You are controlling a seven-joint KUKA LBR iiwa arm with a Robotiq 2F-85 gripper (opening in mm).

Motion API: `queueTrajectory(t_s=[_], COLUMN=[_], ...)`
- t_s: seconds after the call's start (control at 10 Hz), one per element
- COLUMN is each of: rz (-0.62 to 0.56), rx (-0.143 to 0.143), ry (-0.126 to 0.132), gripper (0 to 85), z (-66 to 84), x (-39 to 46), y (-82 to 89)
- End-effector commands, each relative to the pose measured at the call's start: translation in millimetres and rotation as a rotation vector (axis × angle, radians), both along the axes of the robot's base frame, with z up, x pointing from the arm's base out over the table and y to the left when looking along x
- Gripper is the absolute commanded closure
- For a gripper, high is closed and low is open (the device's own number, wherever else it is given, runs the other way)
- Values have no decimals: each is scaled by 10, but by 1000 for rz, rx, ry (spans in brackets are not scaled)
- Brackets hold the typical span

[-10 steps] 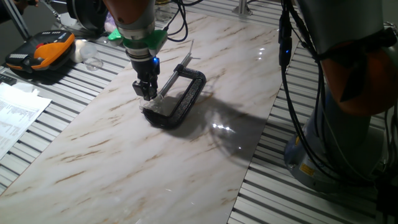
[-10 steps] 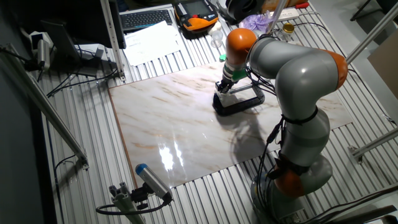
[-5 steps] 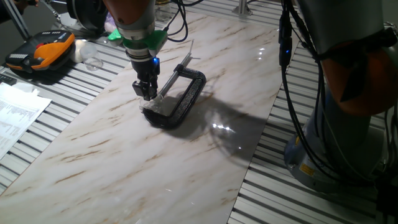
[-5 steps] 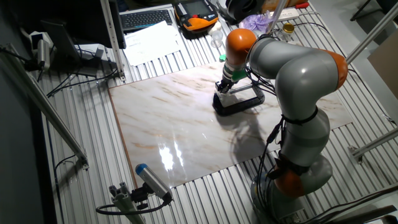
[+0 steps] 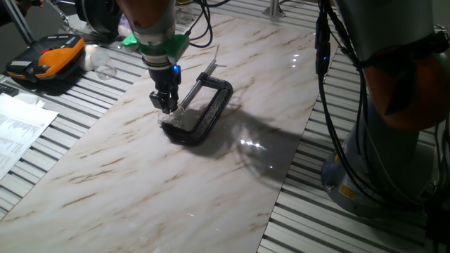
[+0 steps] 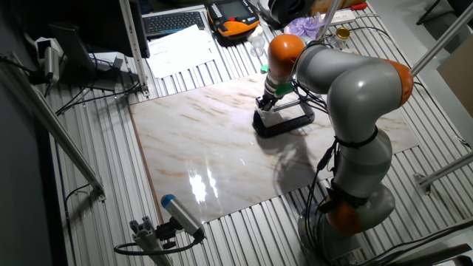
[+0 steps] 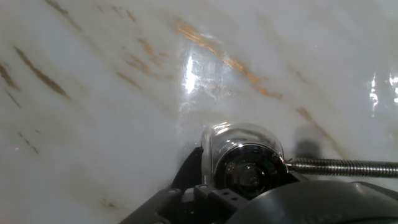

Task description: Screw the lid onto the jar

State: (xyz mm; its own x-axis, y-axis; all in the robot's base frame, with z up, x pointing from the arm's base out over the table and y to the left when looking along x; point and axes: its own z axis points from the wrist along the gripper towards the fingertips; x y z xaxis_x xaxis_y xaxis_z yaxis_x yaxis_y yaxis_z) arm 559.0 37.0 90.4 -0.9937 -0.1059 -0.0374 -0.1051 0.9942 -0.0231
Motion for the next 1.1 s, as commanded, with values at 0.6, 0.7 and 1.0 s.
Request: queueTrajectory(t_s=[0.6, 0.7, 1.0], rz=[-139, -140, -149], rx=[11, 11, 16], ry=[0, -1, -1], gripper=[510, 510, 510], z=[15, 15, 9], x=[-1, -1, -2], y=[0, -5, 1])
